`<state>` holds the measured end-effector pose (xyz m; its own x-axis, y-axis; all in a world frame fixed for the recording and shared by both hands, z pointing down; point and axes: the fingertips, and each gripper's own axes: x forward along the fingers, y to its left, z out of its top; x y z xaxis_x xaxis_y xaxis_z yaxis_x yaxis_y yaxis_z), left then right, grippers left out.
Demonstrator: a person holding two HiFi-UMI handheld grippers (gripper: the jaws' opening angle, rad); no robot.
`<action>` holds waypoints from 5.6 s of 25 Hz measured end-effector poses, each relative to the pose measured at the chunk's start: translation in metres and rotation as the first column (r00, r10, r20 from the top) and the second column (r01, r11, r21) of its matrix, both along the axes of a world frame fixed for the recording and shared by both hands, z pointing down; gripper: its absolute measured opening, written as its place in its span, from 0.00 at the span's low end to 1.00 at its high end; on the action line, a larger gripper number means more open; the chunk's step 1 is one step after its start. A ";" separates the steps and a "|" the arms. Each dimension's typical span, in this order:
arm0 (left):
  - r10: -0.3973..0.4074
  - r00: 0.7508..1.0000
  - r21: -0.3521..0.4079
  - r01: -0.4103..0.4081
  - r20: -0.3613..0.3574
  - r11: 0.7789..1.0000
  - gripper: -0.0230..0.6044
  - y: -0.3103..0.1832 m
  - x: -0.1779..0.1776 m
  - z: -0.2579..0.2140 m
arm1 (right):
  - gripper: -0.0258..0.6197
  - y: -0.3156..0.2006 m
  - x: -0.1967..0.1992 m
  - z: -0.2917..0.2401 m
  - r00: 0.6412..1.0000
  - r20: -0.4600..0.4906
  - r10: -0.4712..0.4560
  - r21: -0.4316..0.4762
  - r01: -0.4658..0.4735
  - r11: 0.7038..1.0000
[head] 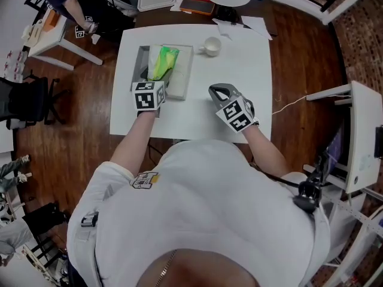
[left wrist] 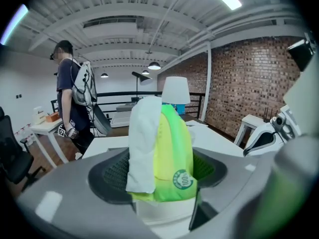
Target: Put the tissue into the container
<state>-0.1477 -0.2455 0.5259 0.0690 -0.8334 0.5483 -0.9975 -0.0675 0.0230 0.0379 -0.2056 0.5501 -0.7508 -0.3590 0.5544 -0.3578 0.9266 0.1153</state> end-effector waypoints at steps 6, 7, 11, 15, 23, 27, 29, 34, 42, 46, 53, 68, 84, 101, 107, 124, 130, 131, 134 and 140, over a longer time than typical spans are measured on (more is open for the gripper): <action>-0.056 0.998 -0.018 0.057 0.009 0.998 0.56 0.008 -0.057 0.005 | 0.04 -0.002 -0.054 -0.022 0.999 0.019 -0.043 0.040 0.043 0.998; -0.061 0.998 -0.024 0.062 0.010 0.998 0.56 0.009 -0.065 0.008 | 0.04 -0.003 -0.063 -0.025 0.999 0.018 -0.052 0.048 0.051 0.998; -0.061 0.998 -0.054 0.062 0.012 0.997 0.56 0.009 -0.095 0.020 | 0.04 -0.003 -0.109 -0.037 0.996 0.012 -0.090 0.082 0.089 0.993; -0.045 0.999 -0.101 0.043 -0.014 0.994 0.56 0.003 -0.110 0.042 | 0.04 -0.003 -0.150 -0.042 0.994 0.006 -0.107 0.097 0.106 0.990; -0.051 0.991 -0.188 0.028 -0.123 0.982 0.56 -0.012 -0.117 0.086 | 0.04 -0.003 -0.183 -0.030 0.996 -0.040 -0.077 0.084 0.080 0.993; -0.039 0.996 -0.229 0.020 -0.078 0.973 0.56 -0.015 -0.117 0.103 | 0.04 -0.008 -0.189 -0.022 0.995 -0.065 -0.074 0.076 0.079 0.994; -0.032 0.999 -0.252 0.021 -0.040 0.968 0.56 -0.013 -0.118 0.111 | 0.04 -0.008 -0.192 -0.019 0.994 -0.074 -0.078 0.072 0.084 0.994; 0.008 1.000 -0.303 0.001 0.029 0.953 0.56 -0.008 -0.110 0.127 | 0.04 -0.007 -0.198 -0.012 0.990 -0.094 -0.107 0.062 0.113 0.992; 0.025 0.995 -0.371 0.014 0.099 0.929 0.57 -0.006 -0.106 0.145 | 0.04 -0.009 -0.205 -0.003 0.984 -0.109 -0.144 0.043 0.149 0.988; 0.042 0.989 -0.411 0.020 0.139 0.911 0.56 -0.005 -0.107 0.153 | 0.04 -0.008 -0.210 -0.001 0.982 -0.106 -0.153 0.028 0.157 0.987; 0.017 0.993 -0.463 0.039 0.117 0.885 0.57 -0.006 -0.108 0.159 | 0.04 -0.012 -0.207 0.003 0.983 -0.096 -0.155 0.018 0.157 0.987; 0.067 0.996 -0.437 -0.032 0.063 0.899 0.65 -0.003 -0.114 0.148 | 0.04 -0.020 -0.201 0.003 0.990 -0.061 -0.129 0.013 0.130 0.991; 0.126 0.990 -0.339 -0.140 -0.063 0.930 0.85 0.006 -0.107 0.110 | 0.04 -0.022 -0.200 0.000 0.991 -0.053 -0.127 0.020 0.128 0.992; 0.180 0.964 0.270 -0.124 -0.194 0.955 0.37 0.045 -0.107 -0.043 | 0.04 0.005 -0.188 -0.006 0.998 -0.044 -0.055 0.020 0.056 0.998; 0.187 0.955 0.195 -0.143 -0.231 0.970 0.04 0.102 -0.101 0.017 | 0.04 0.051 -0.185 0.010 0.999 -0.021 -0.041 -0.026 0.040 0.999; -0.021 0.974 -0.075 0.005 -0.224 0.997 0.04 0.289 -0.049 0.090 | 0.04 0.198 -0.164 0.057 0.953 -0.044 -0.299 -0.136 0.291 0.947; -0.130 0.966 -0.056 0.120 -0.223 0.991 0.04 0.329 -0.029 0.086 | 0.04 0.215 -0.146 0.066 0.936 -0.041 -0.349 -0.116 0.342 0.932; -0.141 0.964 -0.053 0.133 -0.225 0.990 0.04 0.335 -0.027 0.084 | 0.04 0.218 -0.145 0.067 0.934 -0.040 -0.354 -0.115 0.348 0.931; -0.148 0.962 -0.040 0.143 -0.231 0.989 0.04 0.349 -0.027 0.072 | 0.04 0.232 -0.152 0.053 0.929 -0.027 -0.368 -0.103 0.364 0.926; -0.104 0.962 0.008 0.110 -0.254 0.994 0.04 0.339 -0.046 0.062 | 0.04 0.226 -0.166 0.049 0.941 -0.071 -0.332 -0.075 0.326 0.942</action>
<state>-0.1934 0.0934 0.5875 0.1129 -0.8549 0.5063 -0.9608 0.0358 0.2748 -0.1282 0.0206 0.5991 -0.7724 -0.0631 0.6320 -0.0235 0.9972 0.0708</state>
